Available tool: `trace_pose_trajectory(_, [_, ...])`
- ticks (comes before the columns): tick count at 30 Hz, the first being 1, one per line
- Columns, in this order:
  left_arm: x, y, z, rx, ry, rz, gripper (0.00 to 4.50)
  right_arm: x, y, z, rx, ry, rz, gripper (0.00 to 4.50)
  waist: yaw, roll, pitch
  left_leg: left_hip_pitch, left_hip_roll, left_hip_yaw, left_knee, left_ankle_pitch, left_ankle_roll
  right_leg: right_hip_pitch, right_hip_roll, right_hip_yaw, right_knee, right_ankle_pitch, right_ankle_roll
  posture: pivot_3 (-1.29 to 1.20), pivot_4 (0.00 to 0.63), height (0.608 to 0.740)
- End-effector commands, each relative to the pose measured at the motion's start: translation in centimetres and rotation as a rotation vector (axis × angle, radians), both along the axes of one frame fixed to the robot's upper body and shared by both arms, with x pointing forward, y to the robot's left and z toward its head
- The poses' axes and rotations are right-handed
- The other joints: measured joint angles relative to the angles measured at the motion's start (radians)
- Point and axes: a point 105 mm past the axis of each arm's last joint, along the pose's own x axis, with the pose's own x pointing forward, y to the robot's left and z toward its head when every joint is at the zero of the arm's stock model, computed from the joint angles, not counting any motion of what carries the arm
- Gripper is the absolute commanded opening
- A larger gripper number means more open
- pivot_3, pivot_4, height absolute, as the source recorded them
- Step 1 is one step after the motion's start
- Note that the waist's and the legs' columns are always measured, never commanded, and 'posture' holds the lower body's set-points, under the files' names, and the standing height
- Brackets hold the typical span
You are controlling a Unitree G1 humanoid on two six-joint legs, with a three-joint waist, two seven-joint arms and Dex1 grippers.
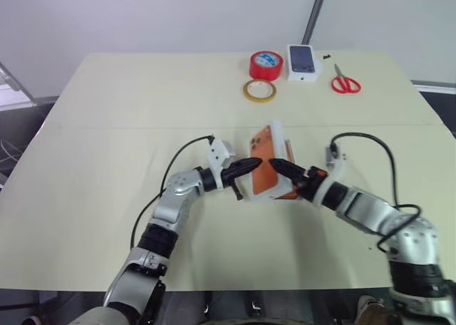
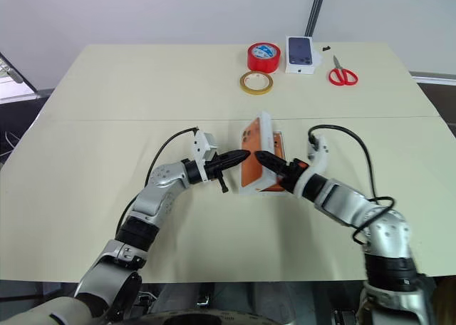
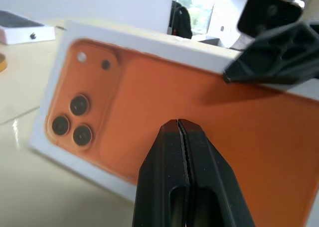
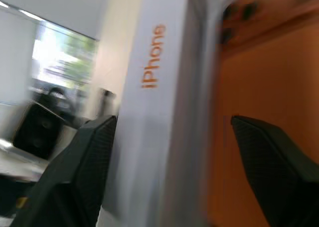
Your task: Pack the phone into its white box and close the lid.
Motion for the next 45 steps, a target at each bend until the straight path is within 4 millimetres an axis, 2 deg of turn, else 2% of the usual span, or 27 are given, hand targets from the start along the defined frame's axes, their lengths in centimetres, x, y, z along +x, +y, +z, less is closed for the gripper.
trace_pose_trajectory(1, [-0.6,-1.7,0.1,0.005,-0.032,-0.061,0.0,-1.8,-3.2,0.5,-0.232,-0.077,0.059,3.97,0.013,0.0,0.0,0.0,0.0,0.001,0.0,0.0,0.0,0.0,0.0,0.0,0.0,0.0,0.0,0.0,0.15,0.74])
trace_pose_trajectory(5, [-0.9,-2.9,0.0,-0.009,-0.026,-0.096,0.0,-2.2,-5.9,1.4,-0.38,-0.14,0.068,3.97,0.012,-0.001,0.001,0.001,0.0,0.001,0.0,0.0,0.001,0.002,0.001,0.0,-0.002,0.0,0.0,0.0,0.15,0.74])
trace_pose_trajectory(9, [-1.0,-3.0,0.1,-0.017,-0.03,-0.104,0.0,-1.0,-6.8,2.0,-0.577,-0.257,0.043,3.97,0.011,-0.001,0.001,0.002,0.001,0.001,0.0,0.0,0.001,0.002,0.002,0.0,-0.001,0.0,0.0,0.0,0.15,0.74])
trace_pose_trajectory(11, [-0.6,-2.5,0.3,-0.015,-0.029,-0.087,0.0,-0.2,-6.4,2.6,-0.545,-0.308,0.008,3.97,0.011,-0.001,0.001,0.002,0.001,0.001,0.0,0.0,0.001,0.002,0.002,0.0,-0.001,0.0,0.0,0.0,0.15,0.74])
trace_pose_trajectory(12, [-0.4,-2.2,0.4,-0.008,-0.031,-0.074,0.0,0.2,-6.1,2.8,-0.546,-0.342,0.006,3.45,0.011,-0.001,0.001,0.002,0.001,0.001,0.0,0.0,0.001,0.002,0.002,0.0,-0.001,0.0,0.0,0.0,0.15,0.74])
trace_pose_trajectory(14, [0.2,-1.3,0.2,0.017,0.015,-0.048,0.0,0.8,-5.8,2.6,-0.651,-0.403,0.016,2.75,0.014,-0.001,0.001,0.002,0.001,0.0,0.001,0.0,0.001,0.002,0.002,0.0,-0.001,0.0,0.0,0.0,0.15,0.74])
trace_pose_trajectory(19, [1.6,1.0,-0.5,0.097,0.086,0.028,0.0,2.6,-6.8,1.0,-0.901,-0.476,-0.016,0.05,0.015,-0.001,0.001,0.002,0.0,0.0,0.001,0.0,0.001,0.002,0.002,0.0,-0.001,0.0,0.0,0.0,0.15,0.74])
trace_pose_trajectory(23, [2.1,1.9,-0.7,0.105,0.167,0.055,0.0,3.5,-6.8,0.2,-0.995,-0.497,0.004,0.05,0.015,-0.001,0.001,0.002,0.0,0.0,0.001,0.0,0.0,0.002,0.002,0.0,-0.001,0.0,0.0,0.0,0.15,0.74])
trace_pose_trajectory(26, [1.4,1.5,-1.5,0.158,0.157,0.029,0.0,3.7,-5.8,0.4,-1.01,-0.552,0.056,0.05,0.015,-0.001,0.001,0.002,0.001,0.0,0.001,0.0,0.0,0.002,0.002,0.0,-0.001,0.0,0.0,0.0,0.15,0.74])
trace_pose_trajectory(28, [1.2,1.1,-1.7,0.166,0.172,0.015,0.0,3.9,-5.8,0.4,-1.017,-0.556,0.057,0.05,0.014,-0.001,0.0,0.002,0.001,0.0,0.001,0.0,0.0,0.002,0.001,0.0,-0.001,0.0,0.0,0.0,0.15,0.74])
trace_pose_trajectory(32, [-0.5,-1.0,-2.8,0.23,0.15,-0.095,0.0,4.2,-5.2,0.9,-1.047,-0.594,0.074,0.05,0.015,0.0,0.0,0.002,0.001,0.0,0.001,0.0,0.0,0.002,0.001,0.0,-0.001,0.0,0.0,0.0,0.15,0.74])
trace_pose_trajectory(38, [0.1,-1.6,-1.4,0.161,0.125,-0.07,0.0,3.2,-2.4,0.2,-1.12,-0.641,0.217,0.05,0.015,0.0,0.0,0.002,0.0,0.0,0.001,0.0,0.0,0.002,0.001,0.0,-0.001,0.0,0.0,0.0,0.15,0.74])
trace_pose_trajectory(43, [0.5,-2.0,0.7,0.083,0.117,-0.074,0.0,3.0,-2.0,-0.2,-1.136,-0.637,0.221,0.05,0.015,0.0,0.0,0.002,0.0,0.0,0.001,0.0,0.0,0.002,0.001,0.0,0.0,0.0,0.0,0.0,0.15,0.74])
trace_pose_trajectory(45, [0.5,-2.1,1.0,0.083,0.105,-0.074,0.0,3.0,-2.0,-0.2,-1.145,-0.635,0.22,0.05,0.015,0.0,0.0,0.002,0.0,0.0,0.001,0.0,0.0,0.001,0.001,0.0,0.0,0.0,0.0,0.0,0.15,0.74])
